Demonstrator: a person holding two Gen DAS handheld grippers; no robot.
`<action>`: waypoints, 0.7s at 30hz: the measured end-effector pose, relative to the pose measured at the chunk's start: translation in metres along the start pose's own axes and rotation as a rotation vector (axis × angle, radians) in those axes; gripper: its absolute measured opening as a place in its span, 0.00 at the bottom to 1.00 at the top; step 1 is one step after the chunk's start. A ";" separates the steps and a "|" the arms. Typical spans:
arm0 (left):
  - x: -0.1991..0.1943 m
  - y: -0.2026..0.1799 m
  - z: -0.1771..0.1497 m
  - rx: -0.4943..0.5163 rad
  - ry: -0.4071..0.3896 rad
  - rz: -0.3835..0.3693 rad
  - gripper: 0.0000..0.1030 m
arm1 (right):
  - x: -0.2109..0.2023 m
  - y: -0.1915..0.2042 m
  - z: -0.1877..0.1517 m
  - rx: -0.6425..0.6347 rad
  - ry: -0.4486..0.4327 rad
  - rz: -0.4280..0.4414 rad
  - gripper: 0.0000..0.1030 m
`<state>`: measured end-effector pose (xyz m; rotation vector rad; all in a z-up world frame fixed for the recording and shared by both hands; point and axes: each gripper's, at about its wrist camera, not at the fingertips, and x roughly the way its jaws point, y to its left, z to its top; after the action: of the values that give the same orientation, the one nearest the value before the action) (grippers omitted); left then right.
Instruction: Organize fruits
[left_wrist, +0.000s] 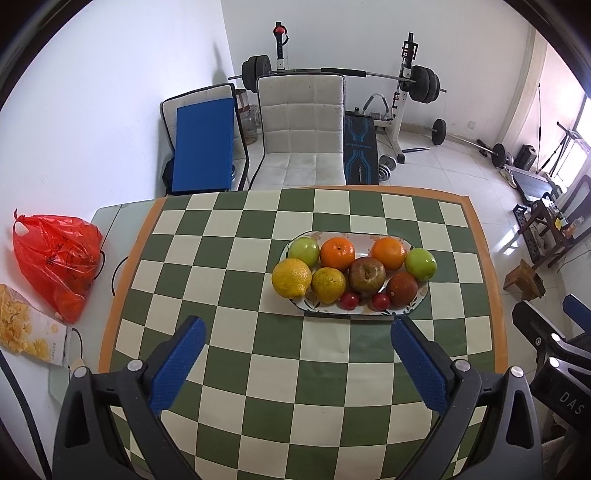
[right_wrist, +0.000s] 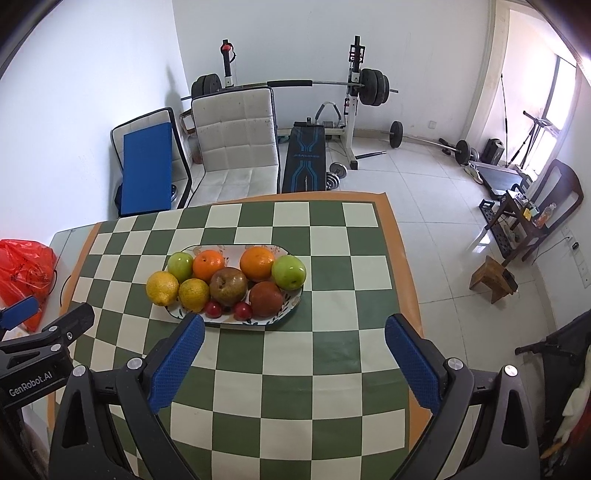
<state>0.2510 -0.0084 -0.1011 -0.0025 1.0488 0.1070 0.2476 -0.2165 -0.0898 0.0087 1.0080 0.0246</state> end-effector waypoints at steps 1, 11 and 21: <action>0.000 0.000 0.000 -0.001 0.001 0.000 1.00 | -0.001 -0.001 -0.001 0.001 -0.001 0.002 0.97; 0.000 0.001 -0.002 -0.002 -0.007 0.000 1.00 | 0.001 -0.003 -0.008 0.001 0.004 0.004 0.97; -0.003 0.002 -0.003 -0.002 -0.007 0.000 1.00 | -0.001 -0.003 -0.009 0.000 0.005 0.006 0.97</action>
<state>0.2471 -0.0072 -0.0999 -0.0041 1.0412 0.1079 0.2395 -0.2192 -0.0944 0.0111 1.0130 0.0300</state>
